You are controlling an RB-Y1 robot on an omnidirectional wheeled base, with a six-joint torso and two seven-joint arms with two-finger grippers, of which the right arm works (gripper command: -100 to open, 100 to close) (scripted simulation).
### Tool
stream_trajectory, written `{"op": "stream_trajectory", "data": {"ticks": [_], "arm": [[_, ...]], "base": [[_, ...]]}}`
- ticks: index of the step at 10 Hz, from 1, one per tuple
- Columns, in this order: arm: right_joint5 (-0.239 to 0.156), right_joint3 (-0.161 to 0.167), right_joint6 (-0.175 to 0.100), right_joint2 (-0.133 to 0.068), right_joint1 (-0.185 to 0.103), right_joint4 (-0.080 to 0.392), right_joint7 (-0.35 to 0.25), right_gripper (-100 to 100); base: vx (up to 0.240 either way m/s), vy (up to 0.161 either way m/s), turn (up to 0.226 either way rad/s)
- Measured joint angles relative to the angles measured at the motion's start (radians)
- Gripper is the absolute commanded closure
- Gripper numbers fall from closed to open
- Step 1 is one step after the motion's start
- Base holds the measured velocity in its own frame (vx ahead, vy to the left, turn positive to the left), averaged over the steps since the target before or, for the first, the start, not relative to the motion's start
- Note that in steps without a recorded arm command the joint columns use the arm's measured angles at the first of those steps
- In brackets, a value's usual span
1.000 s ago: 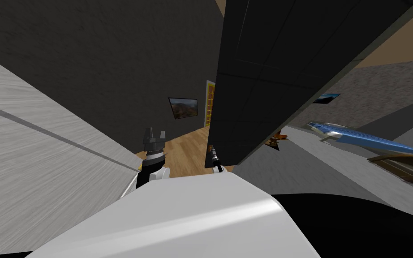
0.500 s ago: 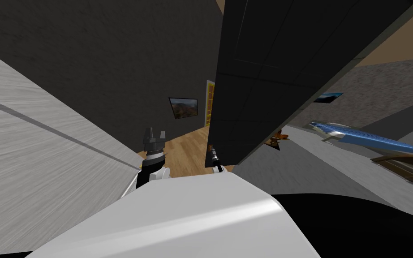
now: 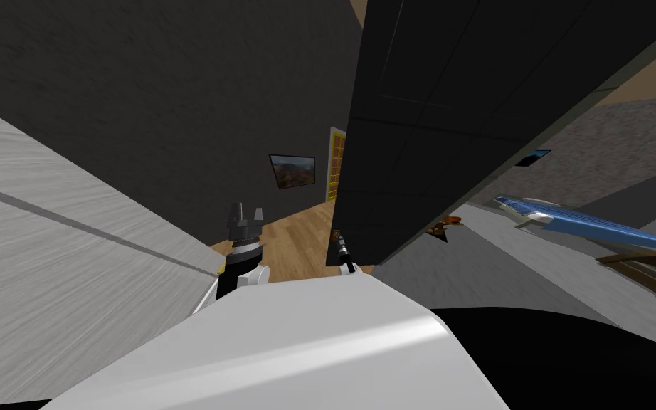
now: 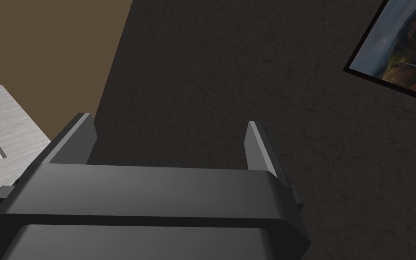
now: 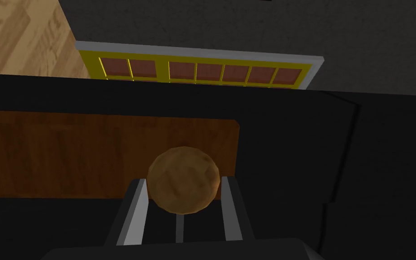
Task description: Push the door open
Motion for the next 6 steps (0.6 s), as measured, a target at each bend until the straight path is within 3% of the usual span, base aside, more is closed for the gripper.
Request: {"op": "stream_trajectory", "data": {"ticks": [2, 3, 4, 6], "arm": [[-0.018, -0.024, -0.005, -0.012, -0.008, 0.009, 0.014, 100], [-0.022, -0.029, 0.004, -0.011, 0.004, -0.012, 0.022, -100], [-0.009, -0.035, 0.009, -0.017, 0.001, -0.013, 0.019, -100], [0.02, -0.049, -0.003, -0.026, -0.027, 0.028, 0.001, -100]], "base": [[0.089, -0.01, -0.032], [0.017, -0.073, -0.186], [-0.038, -0.098, -0.227], [-0.084, -0.111, -0.216]]}}
